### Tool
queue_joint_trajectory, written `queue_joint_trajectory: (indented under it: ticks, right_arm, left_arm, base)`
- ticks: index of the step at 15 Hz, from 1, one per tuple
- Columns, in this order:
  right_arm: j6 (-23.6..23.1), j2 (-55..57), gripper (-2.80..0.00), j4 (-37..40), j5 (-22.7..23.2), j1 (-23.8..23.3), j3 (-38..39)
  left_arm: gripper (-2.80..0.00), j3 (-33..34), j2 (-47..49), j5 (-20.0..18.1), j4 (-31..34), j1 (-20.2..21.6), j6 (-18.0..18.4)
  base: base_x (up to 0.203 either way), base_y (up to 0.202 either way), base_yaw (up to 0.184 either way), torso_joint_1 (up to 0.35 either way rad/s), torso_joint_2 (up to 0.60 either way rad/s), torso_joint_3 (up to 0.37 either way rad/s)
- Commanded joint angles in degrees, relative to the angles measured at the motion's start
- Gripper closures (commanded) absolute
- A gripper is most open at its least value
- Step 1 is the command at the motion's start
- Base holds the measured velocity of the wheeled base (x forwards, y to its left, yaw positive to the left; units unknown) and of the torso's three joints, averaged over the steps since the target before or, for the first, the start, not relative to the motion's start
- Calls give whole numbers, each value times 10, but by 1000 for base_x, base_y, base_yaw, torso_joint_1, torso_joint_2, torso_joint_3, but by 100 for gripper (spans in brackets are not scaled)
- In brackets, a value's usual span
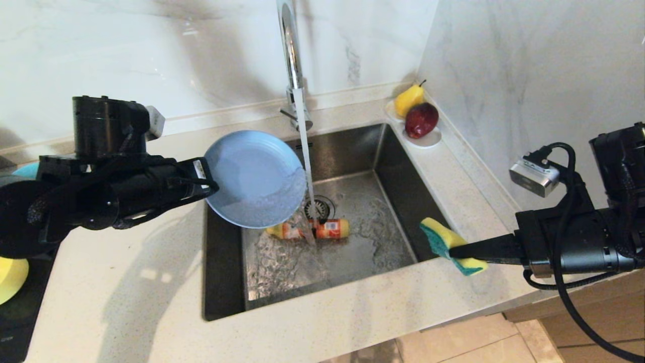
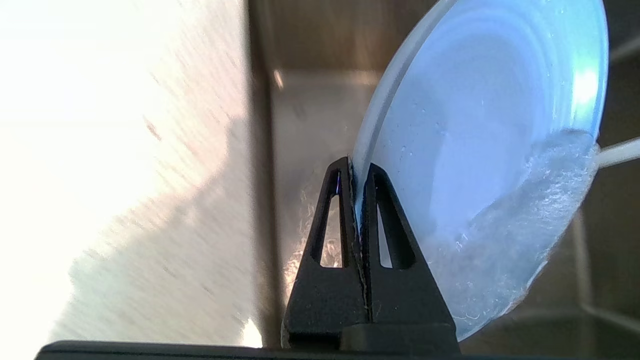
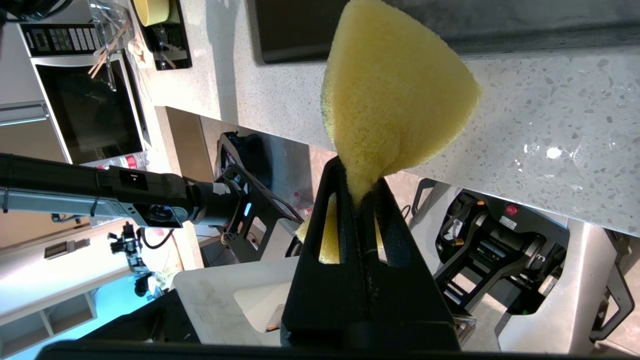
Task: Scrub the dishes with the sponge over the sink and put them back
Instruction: Wash the plate
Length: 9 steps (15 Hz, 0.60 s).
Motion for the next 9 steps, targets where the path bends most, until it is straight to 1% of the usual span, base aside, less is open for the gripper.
queue_joint_trajectory:
  ticks: [1,3,4,6,9]
  right_arm:
    - [2,-2,0,1,2,0,2]
    - [2,3,0,1,1,0,2]
    - [1,6,0,1,1,0,2]
    - [1,8,0,1,1,1,2]
    - [-2,18,0,0,1,1,1]
  left_arm:
    - [0,58,-33,6,-102,10,49]
    - [0,111,-48,9,-206,11,121]
    - [0,130,-51,9,-258,12,150]
    - [0,163,-52,10,-363,12,180]
    - [0,209,-54,7,-502,11,195]
  base:
    - [0,0,0,0,0,0]
    - [0,0,0,0,0,0]
    - [0,0,0,0,0,0]
    - [0,0,0,0,0,0]
    - [0,0,0,0,0,0]
